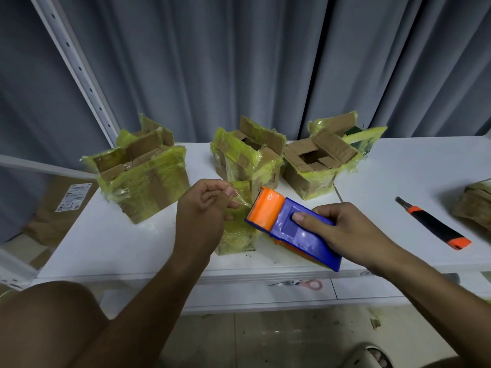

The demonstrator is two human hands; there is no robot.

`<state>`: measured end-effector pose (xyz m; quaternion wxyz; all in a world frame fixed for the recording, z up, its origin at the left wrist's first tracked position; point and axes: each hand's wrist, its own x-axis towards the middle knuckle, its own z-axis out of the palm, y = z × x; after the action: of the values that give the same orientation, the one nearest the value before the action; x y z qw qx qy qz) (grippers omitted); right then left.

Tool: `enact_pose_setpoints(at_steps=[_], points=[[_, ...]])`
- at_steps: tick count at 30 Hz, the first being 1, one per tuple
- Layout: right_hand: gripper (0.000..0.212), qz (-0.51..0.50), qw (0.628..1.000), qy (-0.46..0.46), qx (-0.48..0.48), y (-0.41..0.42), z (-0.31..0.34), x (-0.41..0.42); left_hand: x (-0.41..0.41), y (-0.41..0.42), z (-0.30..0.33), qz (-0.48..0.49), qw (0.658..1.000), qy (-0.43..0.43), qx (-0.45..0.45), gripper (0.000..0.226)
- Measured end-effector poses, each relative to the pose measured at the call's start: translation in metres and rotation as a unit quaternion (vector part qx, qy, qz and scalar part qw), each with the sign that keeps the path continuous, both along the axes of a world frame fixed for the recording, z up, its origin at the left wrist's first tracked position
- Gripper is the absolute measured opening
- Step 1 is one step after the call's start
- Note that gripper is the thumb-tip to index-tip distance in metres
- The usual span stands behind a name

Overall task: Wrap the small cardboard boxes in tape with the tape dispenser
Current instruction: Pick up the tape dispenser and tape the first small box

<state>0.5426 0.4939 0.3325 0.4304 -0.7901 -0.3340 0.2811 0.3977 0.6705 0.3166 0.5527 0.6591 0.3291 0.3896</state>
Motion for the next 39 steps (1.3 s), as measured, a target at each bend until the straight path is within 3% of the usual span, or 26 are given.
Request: enact_pose_setpoints(at_steps=[3, 7, 11, 15, 20, 26, 28, 29, 31, 32, 33, 35, 37, 39], points=[[0.062, 0.009, 1.000, -0.020, -0.013, -0.004, 0.009, 0.003, -0.006, 0.006, 0.003, 0.023, 1.000, -0.001, 0.005, 0.013], [0.069, 0.002, 0.997, -0.070, -0.045, -0.013, 0.012, 0.022, -0.029, 0.054, 0.011, 0.120, 0.987, -0.086, -0.058, 0.013], [0.056, -0.039, 0.993, -0.082, -0.071, -0.016, 0.012, 0.035, -0.036, 0.056, 0.003, 0.070, 0.992, -0.004, -0.102, 0.014], [0.055, -0.046, 0.991, -0.082, -0.091, -0.010, 0.010, 0.043, -0.033, 0.047, 0.001, 0.003, 0.983, -0.011, -0.185, 0.020], [0.064, -0.019, 0.988, -0.098, -0.117, -0.004, 0.015, 0.049, -0.042, 0.054, -0.002, -0.063, 0.922, -0.049, -0.380, 0.019], [0.067, 0.006, 0.990, -0.079, -0.121, 0.007, 0.021, 0.050, -0.066, 0.067, 0.003, -0.178, 0.858, -0.186, -0.445, 0.021], [0.062, 0.013, 0.990, -0.076, -0.121, 0.011, 0.023, 0.048, -0.070, 0.074, 0.007, -0.156, 0.883, -0.205, -0.393, 0.028], [0.060, 0.018, 0.990, -0.077, -0.119, 0.013, 0.023, 0.047, -0.068, 0.074, 0.007, -0.124, 0.920, -0.183, -0.324, 0.021], [0.058, 0.026, 0.990, -0.075, -0.114, 0.018, 0.024, 0.044, -0.058, 0.063, 0.003, -0.057, 0.994, -0.045, -0.084, 0.009], [0.056, 0.031, 0.991, -0.073, -0.111, 0.021, 0.024, 0.042, -0.051, 0.054, -0.001, -0.051, 0.997, 0.033, 0.048, 0.013], [0.055, 0.038, 0.991, -0.071, -0.110, 0.025, 0.024, 0.040, -0.044, 0.044, -0.007, -0.073, 0.978, 0.099, 0.169, 0.026], [0.054, 0.052, 0.990, -0.072, -0.109, 0.030, 0.023, 0.035, -0.032, 0.034, -0.022, -0.139, 0.905, 0.208, 0.344, 0.050], [0.056, 0.064, 0.989, -0.078, -0.106, 0.033, 0.023, 0.032, -0.023, 0.033, -0.030, -0.194, 0.864, 0.291, 0.363, 0.055], [0.058, 0.071, 0.988, -0.089, -0.104, 0.034, 0.023, 0.031, -0.020, 0.038, -0.031, -0.238, 0.877, 0.300, 0.290, 0.043]])
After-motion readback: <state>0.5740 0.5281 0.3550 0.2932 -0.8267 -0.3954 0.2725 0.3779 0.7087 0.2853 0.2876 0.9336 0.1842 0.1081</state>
